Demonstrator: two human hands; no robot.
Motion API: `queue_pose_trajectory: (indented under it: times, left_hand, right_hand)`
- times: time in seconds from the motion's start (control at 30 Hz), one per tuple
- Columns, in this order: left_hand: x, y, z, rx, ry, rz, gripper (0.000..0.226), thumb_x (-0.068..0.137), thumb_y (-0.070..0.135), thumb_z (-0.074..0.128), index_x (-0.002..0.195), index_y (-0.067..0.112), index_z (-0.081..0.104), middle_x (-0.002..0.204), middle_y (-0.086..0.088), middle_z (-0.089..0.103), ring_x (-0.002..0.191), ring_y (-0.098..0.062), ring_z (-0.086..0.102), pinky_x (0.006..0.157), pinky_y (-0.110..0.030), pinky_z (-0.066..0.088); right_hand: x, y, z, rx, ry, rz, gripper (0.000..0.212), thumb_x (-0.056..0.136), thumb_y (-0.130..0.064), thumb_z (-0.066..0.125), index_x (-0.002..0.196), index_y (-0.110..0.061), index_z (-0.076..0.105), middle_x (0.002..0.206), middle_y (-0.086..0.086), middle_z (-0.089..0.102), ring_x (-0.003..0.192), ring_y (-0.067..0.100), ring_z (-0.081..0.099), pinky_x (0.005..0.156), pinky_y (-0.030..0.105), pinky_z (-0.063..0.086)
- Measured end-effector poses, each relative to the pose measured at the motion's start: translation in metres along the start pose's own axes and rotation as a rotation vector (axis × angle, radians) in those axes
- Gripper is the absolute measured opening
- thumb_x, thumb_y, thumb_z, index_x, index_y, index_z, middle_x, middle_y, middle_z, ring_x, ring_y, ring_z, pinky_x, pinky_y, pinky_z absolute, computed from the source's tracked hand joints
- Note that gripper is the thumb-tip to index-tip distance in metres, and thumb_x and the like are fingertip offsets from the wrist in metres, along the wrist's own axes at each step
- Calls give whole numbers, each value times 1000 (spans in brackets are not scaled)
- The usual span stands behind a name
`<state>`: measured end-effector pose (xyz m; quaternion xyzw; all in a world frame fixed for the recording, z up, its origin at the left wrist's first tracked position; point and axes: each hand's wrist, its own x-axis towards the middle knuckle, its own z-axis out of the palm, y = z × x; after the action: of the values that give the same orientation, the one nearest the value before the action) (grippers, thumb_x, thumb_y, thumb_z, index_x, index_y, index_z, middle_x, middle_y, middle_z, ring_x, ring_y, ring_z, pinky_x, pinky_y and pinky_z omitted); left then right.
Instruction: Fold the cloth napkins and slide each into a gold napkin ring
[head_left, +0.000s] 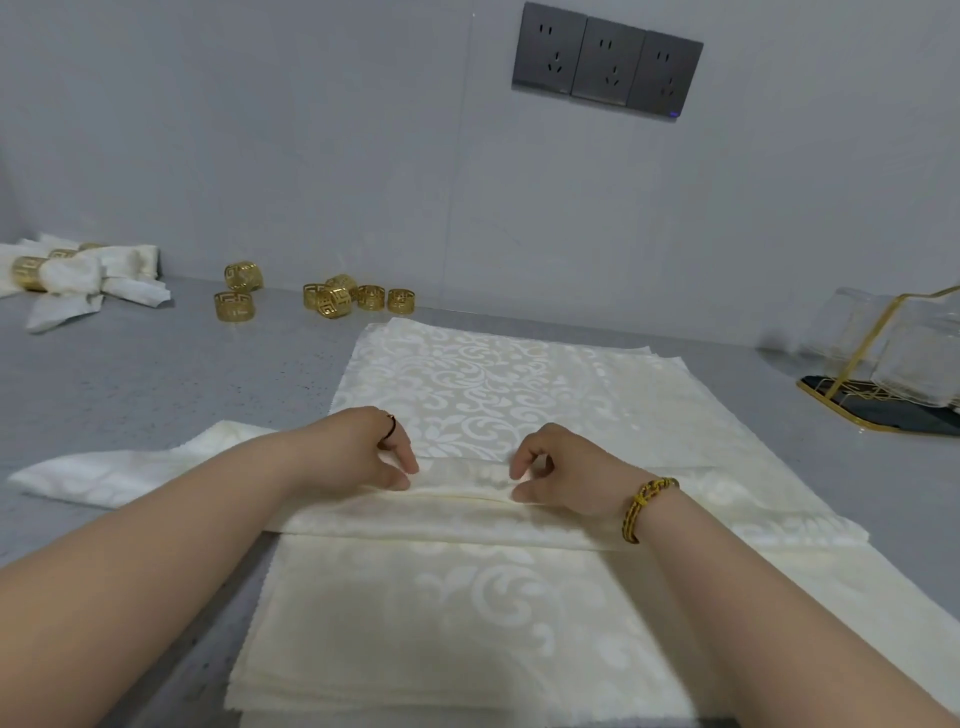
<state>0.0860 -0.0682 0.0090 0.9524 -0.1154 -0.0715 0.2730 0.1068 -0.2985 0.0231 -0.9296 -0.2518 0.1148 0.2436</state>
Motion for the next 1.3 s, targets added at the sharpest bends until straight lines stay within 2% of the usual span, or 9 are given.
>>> queue_pose_trajectory:
  times: [0.2, 0.4, 0.53, 0.73, 0.93, 1.03, 1.1, 1.2, 1.3]
  left_hand:
    - [17, 9, -15, 90, -154, -115, 36, 78, 27, 71, 101, 27, 44, 93, 11, 45, 77, -2, 45, 60, -9, 35]
    - [25, 17, -21, 192, -260, -144, 32, 78, 23, 71, 65, 20, 42, 65, 8, 40, 58, -6, 37, 52, -16, 28]
    - [6, 25, -10, 388, -24, -35, 30, 82, 28, 63, 66, 25, 38, 71, 11, 39, 66, -8, 39, 52, -14, 22]
    - [-36, 11, 30, 560, 498, 288, 23, 66, 21, 70, 64, 31, 49, 65, 18, 43, 57, -5, 40, 53, -16, 25]
    - [-48, -10, 30, 271, 456, 409, 22, 62, 25, 57, 78, 28, 71, 76, 37, 45, 84, 5, 45, 74, 3, 31]
    - [-57, -15, 26, 154, 284, 265, 68, 54, 80, 39, 101, 38, 65, 90, 37, 42, 92, 14, 44, 79, 0, 33]
    - [-62, -7, 25, 181, 280, 240, 79, 49, 94, 26, 82, 34, 65, 89, 24, 52, 90, 6, 50, 76, -9, 39]
    - [-58, 12, 28, 354, 428, 128, 46, 89, 56, 36, 64, 17, 42, 73, 6, 45, 67, -9, 45, 58, -18, 32]
    - [-48, 27, 39, 571, 484, 66, 25, 86, 32, 54, 65, 19, 50, 70, 9, 43, 73, -14, 52, 65, -22, 35]
  right_hand:
    - [19, -5, -19, -150, -245, 186, 39, 78, -30, 70, 110, -23, 48, 104, -8, 47, 90, 11, 48, 80, 21, 38]
    - [32, -30, -28, -367, -464, 196, 26, 81, -26, 66, 105, -19, 59, 82, -11, 53, 83, 12, 51, 65, 19, 38]
    - [13, -25, -14, -383, -213, 76, 14, 80, -18, 62, 77, -22, 49, 70, -13, 44, 67, 9, 46, 56, 16, 32]
    - [-29, -10, 31, -476, 275, -167, 13, 86, -10, 47, 92, -20, 41, 79, -6, 43, 76, 16, 40, 52, 13, 19]
    - [-42, 13, 28, -133, 240, -244, 16, 76, -18, 59, 85, -29, 51, 72, -18, 40, 67, 1, 39, 65, 10, 30]
    - [-50, 27, 31, -1, 253, -219, 8, 65, -49, 51, 70, -45, 46, 76, -14, 51, 79, 6, 46, 73, 9, 32]
    - [-54, 28, 29, 29, 263, -163, 13, 67, -55, 54, 60, -44, 52, 76, -15, 54, 81, 5, 48, 78, 13, 33]
    - [-53, 14, 27, -115, 249, -16, 33, 87, -40, 53, 58, -30, 42, 72, -10, 48, 80, 12, 45, 78, 24, 31]
    - [-41, -6, 34, -458, 357, 93, 18, 94, -32, 40, 87, -19, 51, 98, -2, 49, 99, 20, 44, 83, 30, 30]
